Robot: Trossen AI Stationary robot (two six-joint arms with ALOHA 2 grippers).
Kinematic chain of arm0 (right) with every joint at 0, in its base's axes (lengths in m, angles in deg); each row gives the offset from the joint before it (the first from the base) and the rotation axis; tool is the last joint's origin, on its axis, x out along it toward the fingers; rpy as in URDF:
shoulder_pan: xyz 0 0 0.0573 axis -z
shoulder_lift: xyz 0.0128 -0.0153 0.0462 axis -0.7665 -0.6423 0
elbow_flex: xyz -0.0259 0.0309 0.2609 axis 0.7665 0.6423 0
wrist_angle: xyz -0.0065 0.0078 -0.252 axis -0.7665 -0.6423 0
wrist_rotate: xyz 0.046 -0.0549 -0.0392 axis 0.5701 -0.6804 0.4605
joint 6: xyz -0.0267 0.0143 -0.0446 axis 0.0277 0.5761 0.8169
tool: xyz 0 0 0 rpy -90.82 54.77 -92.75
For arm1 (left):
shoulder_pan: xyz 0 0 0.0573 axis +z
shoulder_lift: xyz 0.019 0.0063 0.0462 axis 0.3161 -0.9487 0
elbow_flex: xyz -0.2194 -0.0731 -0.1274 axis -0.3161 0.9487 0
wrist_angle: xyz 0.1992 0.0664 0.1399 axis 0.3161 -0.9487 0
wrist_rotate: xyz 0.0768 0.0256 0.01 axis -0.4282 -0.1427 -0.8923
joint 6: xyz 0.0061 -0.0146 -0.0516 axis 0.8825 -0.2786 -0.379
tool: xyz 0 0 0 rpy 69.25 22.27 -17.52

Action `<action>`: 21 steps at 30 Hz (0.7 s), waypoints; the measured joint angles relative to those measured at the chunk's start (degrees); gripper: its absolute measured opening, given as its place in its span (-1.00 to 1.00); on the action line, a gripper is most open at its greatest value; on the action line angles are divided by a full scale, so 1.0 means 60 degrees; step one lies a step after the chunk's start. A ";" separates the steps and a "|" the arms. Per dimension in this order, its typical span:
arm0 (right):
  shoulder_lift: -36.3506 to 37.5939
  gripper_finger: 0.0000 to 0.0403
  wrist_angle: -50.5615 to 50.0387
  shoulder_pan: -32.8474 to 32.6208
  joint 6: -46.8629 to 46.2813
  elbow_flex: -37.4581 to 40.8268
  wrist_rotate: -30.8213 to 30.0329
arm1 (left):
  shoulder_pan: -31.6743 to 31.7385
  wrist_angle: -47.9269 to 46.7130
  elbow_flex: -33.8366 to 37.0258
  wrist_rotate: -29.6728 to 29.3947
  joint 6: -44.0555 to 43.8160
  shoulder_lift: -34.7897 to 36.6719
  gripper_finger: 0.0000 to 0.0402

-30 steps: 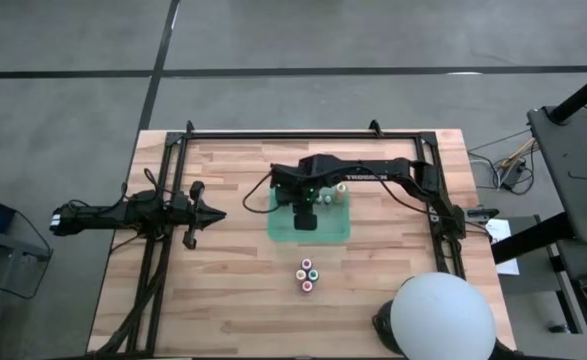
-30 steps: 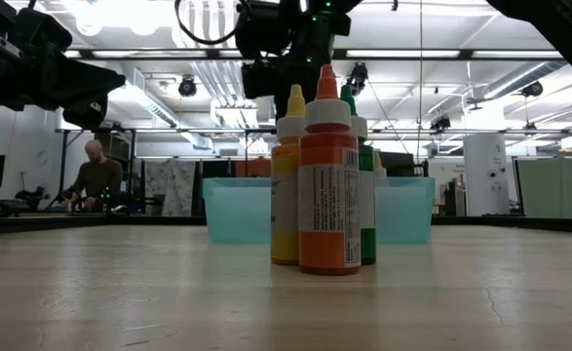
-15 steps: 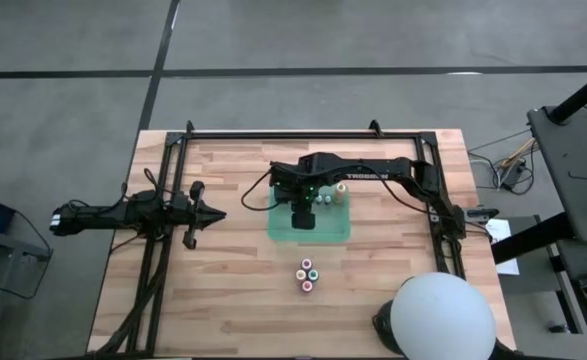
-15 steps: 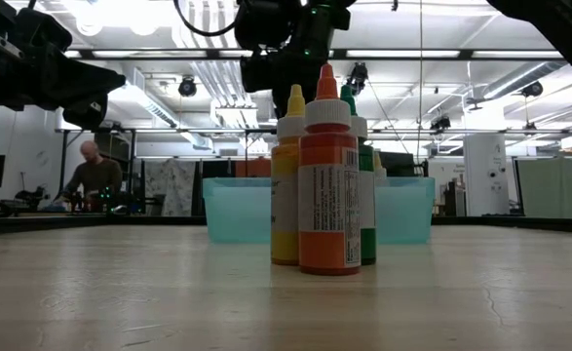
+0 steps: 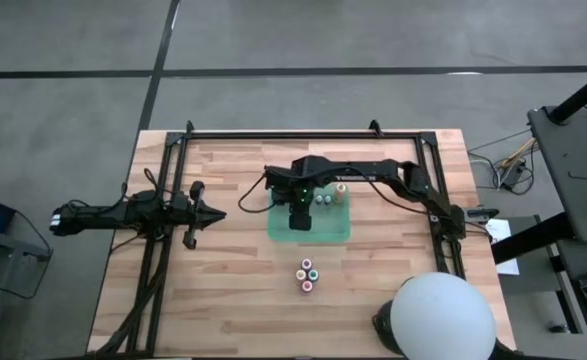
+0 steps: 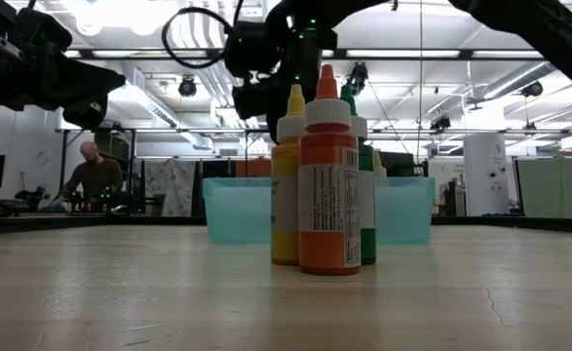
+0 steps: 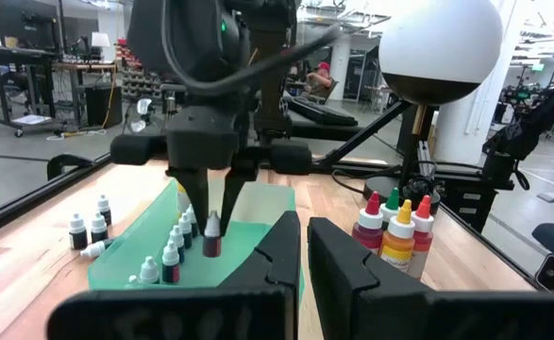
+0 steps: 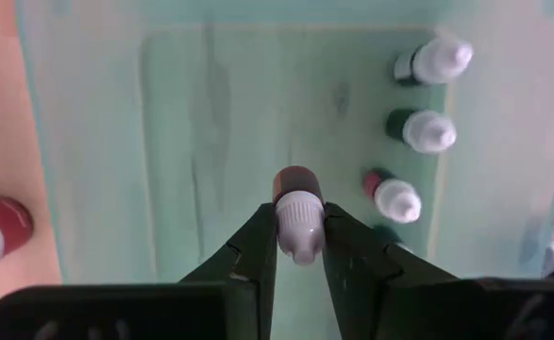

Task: Pick & Place food coloring
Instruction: Put the small orange food coloring bottle into the green container

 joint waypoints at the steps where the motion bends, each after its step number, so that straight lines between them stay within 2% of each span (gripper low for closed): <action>1: -0.0075 -0.67 -0.0076 0.0031 0.0005 -0.0133 -0.0005 | -0.0003 0.0000 0.0000 0.0000 0.0003 0.0000 -1.00; 12: -0.1216 -0.67 -0.0734 0.0177 0.0366 -0.1523 -0.0058 | -0.0004 0.0000 -0.0002 0.0000 0.0002 -0.0004 -1.00; 21: -0.1540 -0.67 -0.0880 0.0238 0.0885 -0.1630 -0.0055 | -0.0011 0.0000 -0.0003 0.0000 0.0004 -0.0015 -1.00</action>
